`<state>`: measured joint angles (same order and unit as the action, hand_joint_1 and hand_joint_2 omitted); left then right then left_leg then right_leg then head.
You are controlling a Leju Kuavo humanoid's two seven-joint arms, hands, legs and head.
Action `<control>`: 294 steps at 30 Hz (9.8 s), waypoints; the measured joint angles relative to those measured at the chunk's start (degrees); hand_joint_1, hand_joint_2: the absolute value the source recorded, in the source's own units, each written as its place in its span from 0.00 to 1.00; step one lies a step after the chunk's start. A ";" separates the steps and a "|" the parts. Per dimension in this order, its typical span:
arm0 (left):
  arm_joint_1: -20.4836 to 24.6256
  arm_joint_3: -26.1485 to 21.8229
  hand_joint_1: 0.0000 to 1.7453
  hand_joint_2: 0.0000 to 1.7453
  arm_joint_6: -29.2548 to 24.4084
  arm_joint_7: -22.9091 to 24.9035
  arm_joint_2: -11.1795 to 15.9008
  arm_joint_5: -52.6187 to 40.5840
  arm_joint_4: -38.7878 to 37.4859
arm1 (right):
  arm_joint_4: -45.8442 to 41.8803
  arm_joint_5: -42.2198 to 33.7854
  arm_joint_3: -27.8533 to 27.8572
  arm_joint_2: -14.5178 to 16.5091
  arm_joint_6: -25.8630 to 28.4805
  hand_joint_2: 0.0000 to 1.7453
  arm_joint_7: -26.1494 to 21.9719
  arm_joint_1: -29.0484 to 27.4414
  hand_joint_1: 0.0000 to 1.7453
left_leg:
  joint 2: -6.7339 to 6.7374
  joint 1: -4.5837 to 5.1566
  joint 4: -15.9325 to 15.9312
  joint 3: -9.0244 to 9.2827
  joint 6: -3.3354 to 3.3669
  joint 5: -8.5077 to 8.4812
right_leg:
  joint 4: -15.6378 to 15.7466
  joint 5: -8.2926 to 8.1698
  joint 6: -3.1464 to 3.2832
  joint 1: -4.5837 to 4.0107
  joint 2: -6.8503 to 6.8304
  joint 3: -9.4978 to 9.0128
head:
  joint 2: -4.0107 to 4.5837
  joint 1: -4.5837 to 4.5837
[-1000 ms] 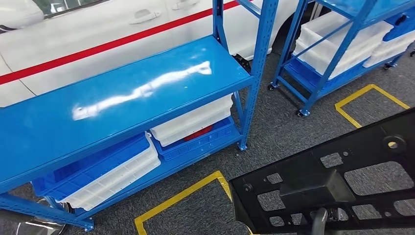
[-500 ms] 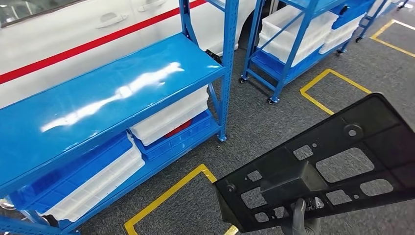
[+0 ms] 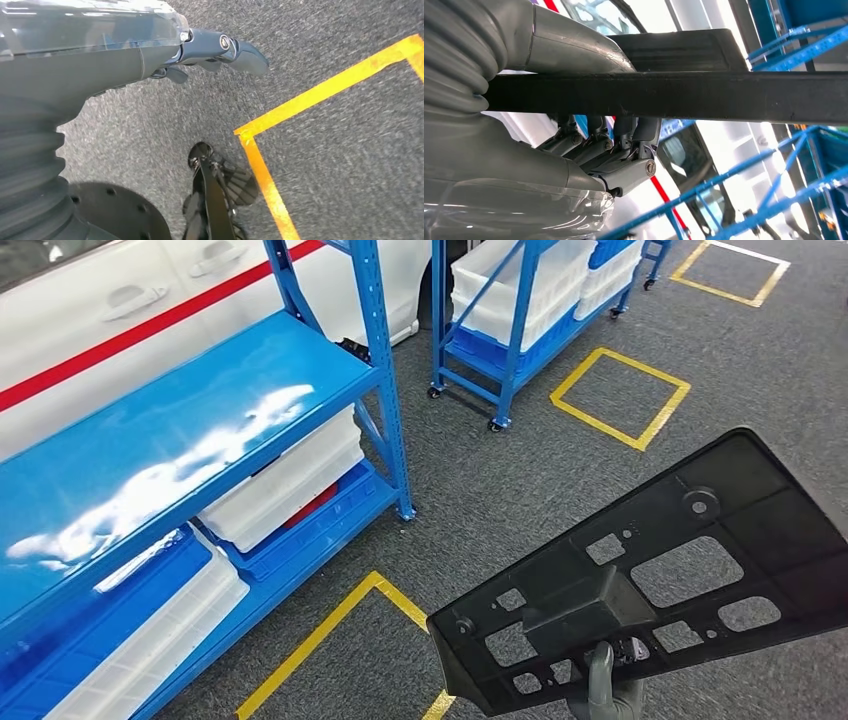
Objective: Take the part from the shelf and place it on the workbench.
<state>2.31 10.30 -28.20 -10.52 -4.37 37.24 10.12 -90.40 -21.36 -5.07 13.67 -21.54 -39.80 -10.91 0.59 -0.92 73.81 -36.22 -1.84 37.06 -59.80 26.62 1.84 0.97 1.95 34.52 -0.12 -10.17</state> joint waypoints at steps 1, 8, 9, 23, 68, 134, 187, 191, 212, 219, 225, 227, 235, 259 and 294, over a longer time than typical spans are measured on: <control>-0.10 -0.04 0.00 1.00 0.03 -0.01 0.00 0.00 0.00 | 0.13 -0.02 -0.01 -0.03 0.01 1.00 0.00 -0.01 1.00 | -0.11 0.01 0.10 0.00 0.17 -0.77 | -0.03 -0.13 0.01 -0.14 0.85 0.10 | 0.00 0.00; -0.01 -0.22 0.00 1.00 0.84 -1.03 0.11 0.11 0.00 | 0.59 -0.84 -0.16 -0.26 0.15 1.00 0.00 0.41 1.00 | -4.92 0.51 -15.91 7.03 1.82 -7.83 | 0.07 -1.61 -1.98 0.31 6.12 1.19 | 0.00 -0.01; 0.08 -0.23 0.00 1.00 0.91 -1.23 0.05 0.13 0.00 | 0.60 -0.95 -0.17 -0.36 0.24 1.00 -0.01 0.41 1.00 | -4.11 0.44 -16.24 7.15 2.03 -8.14 | -0.10 -1.70 -2.32 0.38 6.20 1.44 | -0.01 0.00; -0.15 -0.42 0.00 1.00 2.74 -1.85 -0.05 0.04 0.00 | 0.85 0.54 -0.03 -1.29 1.18 1.00 -0.03 0.90 1.00 | 6.50 1.35 -16.23 6.85 1.59 -8.31 | 0.19 0.75 -1.53 -0.62 -5.10 -0.75 | 0.01 0.07; -0.74 6.10 0.00 1.00 5.79 -4.38 -1.06 -8.40 -0.25 | -14.63 7.08 15.09 4.15 2.45 1.00 -0.18 -7.96 1.00 | -3.40 0.41 -13.36 6.13 1.18 -7.39 | 0.89 -0.45 -0.76 -0.50 3.84 -0.77 | 0.01 0.05; -0.64 6.33 0.00 1.00 11.64 -8.16 0.42 -6.29 -0.37 | -19.12 20.25 14.75 4.46 20.08 1.00 0.34 -9.90 1.00 | -2.98 -0.07 -15.61 5.55 2.32 -8.69 | 0.65 0.37 -3.11 -0.13 3.04 -1.10 | 0.00 0.03; 0.05 7.56 0.00 1.00 14.58 -5.25 0.98 -7.20 -0.52 | 4.52 35.93 0.14 -29.91 35.57 1.00 25.31 36.13 1.00 | -0.77 0.49 -0.03 -3.30 1.09 -0.47 | 1.67 0.87 -0.13 -0.81 -1.34 -2.32 | 0.00 0.22; -0.43 7.56 0.00 1.00 14.58 -5.25 1.32 -7.21 -0.63 | 4.59 35.78 0.13 -29.94 35.63 1.00 25.18 35.77 1.00 | -1.10 1.95 -12.80 -2.34 3.46 -12.00 | 1.82 3.41 -0.38 -1.29 -0.89 -5.21 | 0.01 0.22; -0.10 8.70 0.00 1.00 15.32 -5.05 1.01 -7.21 -0.74 | -1.79 35.14 0.62 -31.69 35.40 1.00 24.87 35.00 1.00 | 0.00 0.40 -12.05 7.93 1.12 -6.48 | 1.89 -2.38 -1.66 0.51 -2.07 1.15 | -0.01 0.29; -0.06 8.87 0.00 1.00 15.41 -4.55 0.97 -7.10 -0.74 | -2.43 37.46 1.26 -31.85 34.24 1.00 26.64 35.00 1.00 | -0.15 0.29 -4.64 -2.45 1.20 -3.38 | 1.98 1.42 -1.02 -0.01 0.18 -3.62 | 0.01 0.28; 0.12 8.87 0.00 1.00 15.12 -4.52 0.92 -7.00 -0.73 | -1.77 40.20 0.98 -31.85 33.57 1.00 27.80 37.33 1.00 | -0.63 0.86 -15.46 -0.24 3.31 -12.88 | 1.91 3.37 -3.05 -0.24 0.52 -6.08 | -0.01 0.27; 0.12 8.86 0.00 1.00 15.09 -4.53 0.81 -6.93 -0.73 | -1.63 40.80 0.89 -31.87 33.54 1.00 28.00 38.13 1.00 | -0.68 0.70 -16.16 1.08 4.07 -12.80 | -0.57 3.74 -3.54 -0.19 -0.29 -5.30 | -0.01 0.31; -0.08 8.85 0.00 1.00 15.08 -4.48 0.57 -6.26 -0.73 | -0.44 42.80 0.21 -31.87 33.13 1.00 29.16 40.25 1.00 | -0.84 0.68 -16.46 5.84 4.29 -9.15 | -5.85 2.68 -4.00 -0.08 -1.89 3.77 | 0.00 0.33; -0.09 8.92 0.00 1.00 16.55 -5.06 1.16 -6.25 -0.76 | 22.74 53.78 -19.92 -36.33 4.30 1.00 35.70 78.43 1.00 | -1.02 1.11 -16.38 -0.46 4.33 -14.33 | -6.17 4.44 -3.78 -0.08 -1.43 -1.70 | 0.00 0.35; -0.57 8.97 0.00 1.00 17.44 -5.82 1.75 -5.15 -0.87 | 36.41 53.06 -40.15 -40.88 8.29 1.00 35.91 85.51 1.00 | -1.26 1.02 -19.59 5.00 4.05 -13.18 | -10.82 8.03 -4.17 0.21 -1.34 4.86 | 0.01 0.30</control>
<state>1.75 19.27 -10.76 -16.34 -2.62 32.10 9.25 -53.99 31.70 -45.22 -27.21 -13.25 -3.90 74.60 -0.67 0.10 54.22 -31.22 2.21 23.89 -70.61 34.64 -2.33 1.17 0.61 39.38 -0.12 -9.87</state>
